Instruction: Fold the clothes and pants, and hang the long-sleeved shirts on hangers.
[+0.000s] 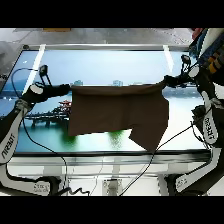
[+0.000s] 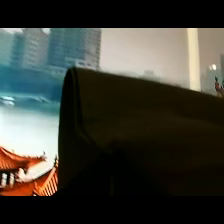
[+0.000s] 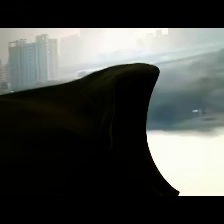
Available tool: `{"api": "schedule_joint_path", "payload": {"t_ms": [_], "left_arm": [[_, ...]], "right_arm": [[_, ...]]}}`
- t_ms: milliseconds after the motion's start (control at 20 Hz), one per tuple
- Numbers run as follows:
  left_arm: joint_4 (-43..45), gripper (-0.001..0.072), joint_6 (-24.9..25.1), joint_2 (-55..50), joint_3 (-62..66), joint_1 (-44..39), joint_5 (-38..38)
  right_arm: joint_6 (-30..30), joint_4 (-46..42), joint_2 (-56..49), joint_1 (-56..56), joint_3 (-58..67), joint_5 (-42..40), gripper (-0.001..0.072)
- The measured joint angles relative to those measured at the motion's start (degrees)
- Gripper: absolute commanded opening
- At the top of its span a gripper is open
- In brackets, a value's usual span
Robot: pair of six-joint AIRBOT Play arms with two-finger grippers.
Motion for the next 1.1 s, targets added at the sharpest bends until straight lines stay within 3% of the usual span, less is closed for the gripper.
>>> {"api": "schedule_joint_path", "payload": {"t_ms": [300, 350, 400, 450, 500, 550, 650, 700, 750, 800, 850, 1100], "left_arm": [[-0.02, 0.0017, -3.56, -3.65, 0.00, -2.25, -6.03], [-0.04, 0.0061, -4.39, -3.87, 0.00, -2.27, -6.40], [-0.02, 0.0277, -4.72, -3.98, 0.00, -2.32, -6.86], [-0.02, 0.0537, -5.14, -4.02, 0.00, -2.32, -7.56], [-0.02, 0.0697, -5.62, -4.09, 0.02, -2.32, -8.37], [-0.04, 0.0704, -5.95, -4.09, 0.00, -2.32, -9.44], [-0.02, 0.0702, -6.14, -3.89, 0.02, -2.25, -11.61], [-0.02, 0.0702, -6.14, -3.61, 0.00, -2.12, -12.55], [-0.02, 0.0657, -6.14, -3.08, 0.00, -1.84, -13.66], [-0.02, 0.0368, -6.27, -2.43, 0.00, -1.40, -14.32], [0.20, 0.0034, -6.34, -1.49, 0.00, -0.74, -15.02], [7.65, 0.0014, -6.49, 8.33, 0.00, 3.85, -20.26]], "right_arm": [[0.00, -3.13, -1.22, -0.20, -1.70, -0.59, 0.0015], [0.00, -3.43, -1.29, -0.37, -1.77, -0.42, 0.0039], [0.02, -3.89, -1.31, -0.59, -1.81, -0.04, 0.0251], [0.02, -4.39, -1.33, -0.81, -1.88, 0.26, 0.0530], [0.07, -4.61, -1.33, -0.96, -1.92, 0.63, 0.0568], [0.17, -4.85, -1.31, -1.03, -1.92, 0.87, 0.0568], [0.39, -5.49, -0.85, -1.20, -1.92, 1.86, 0.0508], [0.42, -6.16, -0.42, -1.22, -1.92, 2.40, 0.0400], [0.46, -7.08, 0.15, -1.27, -1.79, 3.32, 0.0243], [0.46, -8.68, 0.92, -1.33, -1.49, 4.33, 0.0038], [0.26, -10.34, 1.79, -1.62, -1.11, 5.66, 0.0014], [-5.16, -15.10, 7.43, -6.84, -0.20, 16.70, 0.0013]]}}
